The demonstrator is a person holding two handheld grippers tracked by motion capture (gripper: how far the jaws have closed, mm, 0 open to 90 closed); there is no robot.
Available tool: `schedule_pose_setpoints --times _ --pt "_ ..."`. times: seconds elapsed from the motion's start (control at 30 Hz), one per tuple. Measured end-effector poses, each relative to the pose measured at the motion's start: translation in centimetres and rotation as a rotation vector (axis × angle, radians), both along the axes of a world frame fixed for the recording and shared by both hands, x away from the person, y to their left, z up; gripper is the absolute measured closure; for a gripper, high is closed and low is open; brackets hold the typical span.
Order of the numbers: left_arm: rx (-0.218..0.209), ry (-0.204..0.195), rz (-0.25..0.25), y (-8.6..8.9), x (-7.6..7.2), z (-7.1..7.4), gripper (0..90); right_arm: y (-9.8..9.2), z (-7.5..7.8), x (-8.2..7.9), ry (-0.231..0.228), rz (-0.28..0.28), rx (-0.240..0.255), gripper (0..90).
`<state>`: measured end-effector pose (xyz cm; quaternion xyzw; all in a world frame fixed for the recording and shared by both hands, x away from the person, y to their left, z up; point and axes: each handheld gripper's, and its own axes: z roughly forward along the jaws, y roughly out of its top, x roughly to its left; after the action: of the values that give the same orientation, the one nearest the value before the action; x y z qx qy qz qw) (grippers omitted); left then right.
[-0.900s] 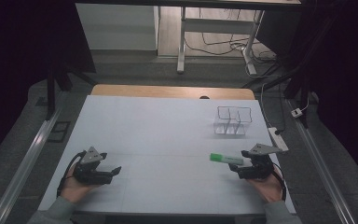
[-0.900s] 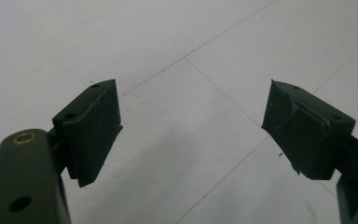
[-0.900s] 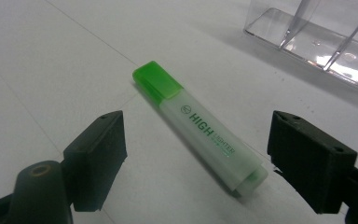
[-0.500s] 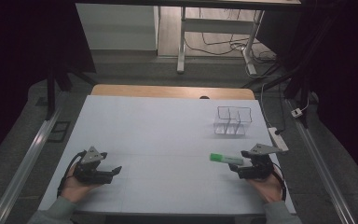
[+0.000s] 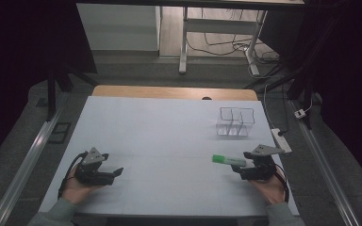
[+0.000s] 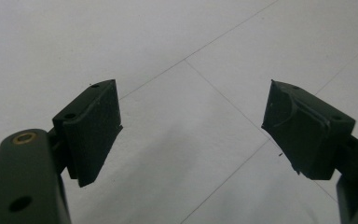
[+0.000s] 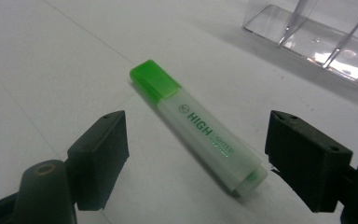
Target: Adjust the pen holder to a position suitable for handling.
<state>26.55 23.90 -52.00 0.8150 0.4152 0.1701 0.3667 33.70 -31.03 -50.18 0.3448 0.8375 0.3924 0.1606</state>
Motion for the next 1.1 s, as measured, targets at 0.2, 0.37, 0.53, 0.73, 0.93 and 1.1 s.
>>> schedule_pose_setpoints --times 0.2,0.37,0.53,0.73,0.93,1.1 --pt "0.0 0.002 -0.002 -0.1 0.1 0.0 18.8 -0.3 0.6 0.4 -0.012 -0.033 0.033 21.9" --pt "0.003 0.0 0.0 -0.1 0.1 0.0 18.8 0.2 1.2 0.9 -0.018 -0.046 0.011 22.6" --pt "0.001 -0.001 0.002 -0.1 0.1 0.0 18.8 0.6 1.5 1.6 -0.022 -0.062 -0.015 23.8" --pt "0.001 0.007 0.004 -0.2 0.1 -0.1 18.8 0.5 2.1 2.8 -0.027 -0.108 -0.021 24.9" --pt "0.0 0.004 0.005 -0.1 0.1 0.0 18.8 -0.1 2.5 4.0 -0.03 -0.167 -0.038 28.1" --pt "0.002 0.008 0.004 -0.1 0.1 -0.1 18.7 -1.1 2.3 4.6 -0.01 -0.207 -0.031 29.6"
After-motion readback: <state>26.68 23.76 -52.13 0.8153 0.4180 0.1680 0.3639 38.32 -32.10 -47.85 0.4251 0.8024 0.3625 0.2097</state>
